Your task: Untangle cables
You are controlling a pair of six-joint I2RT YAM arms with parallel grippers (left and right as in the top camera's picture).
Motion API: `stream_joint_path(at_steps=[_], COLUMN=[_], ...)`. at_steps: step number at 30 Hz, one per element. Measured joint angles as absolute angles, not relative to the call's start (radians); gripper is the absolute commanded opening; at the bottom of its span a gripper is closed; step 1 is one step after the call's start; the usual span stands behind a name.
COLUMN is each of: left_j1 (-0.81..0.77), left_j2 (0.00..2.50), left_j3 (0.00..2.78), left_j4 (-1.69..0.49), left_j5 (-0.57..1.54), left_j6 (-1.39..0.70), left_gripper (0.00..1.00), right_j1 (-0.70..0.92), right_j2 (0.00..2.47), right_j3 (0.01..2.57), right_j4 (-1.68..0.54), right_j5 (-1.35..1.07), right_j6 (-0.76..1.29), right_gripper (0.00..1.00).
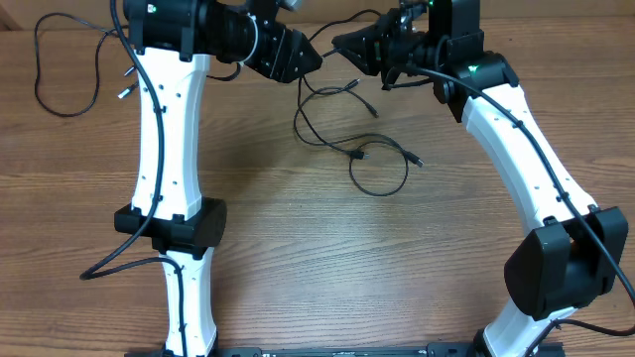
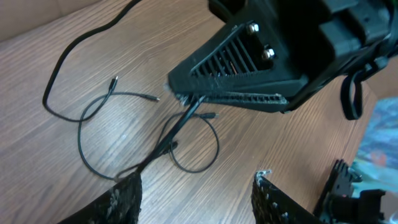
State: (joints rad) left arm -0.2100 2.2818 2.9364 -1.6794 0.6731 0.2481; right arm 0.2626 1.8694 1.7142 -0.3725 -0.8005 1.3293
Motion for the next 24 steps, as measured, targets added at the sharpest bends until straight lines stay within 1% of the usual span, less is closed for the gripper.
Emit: stream_joint_path(at_steps=[2, 5, 11, 15, 19, 20, 24], left_j1=[-0.219, -0.23, -0.236, -0.236, -0.239, -0.241, -0.245], left_j2=[2.282, 2.282, 2.282, 2.282, 2.282, 2.282, 2.282], left_j3=[2.936, 2.936, 2.936, 2.936, 2.936, 2.936, 2.936], left_j4=[-1.679, -1.671, -1.65, -1.671, -1.685, -1.685, -1.687], left_j5=[0.662, 0.632, 0.553, 0.533, 0.525, 0.522, 0.527], left_j6=[0.267, 0.282, 0.3, 0.353, 0.409, 0.42, 0.447], left_gripper=[0.57, 0.59, 0.58, 0.59, 0.57, 0.54, 0.5], right_j1=[0.263, 0.263, 0.263, 0.263, 0.263, 0.263, 0.263], right_j2=[1.869, 1.869, 1.869, 1.869, 1.869, 1.869, 1.869], right_j3=[1.714, 1.714, 1.714, 1.714, 1.714, 1.714, 1.714], right_j4=[-0.355, -0.352, -0.352, -0.351, -0.326, -0.324, -0.322], right_j5=[-0.831, -0.869, -0.925, -0.956, -0.986, -0.992, -1.01], right_j6=[1.358, 1.399, 1.434, 1.452, 1.466, 1.47, 1.484], right_gripper=[0.04, 0.04, 0.04, 0.04, 0.04, 0.04, 0.04])
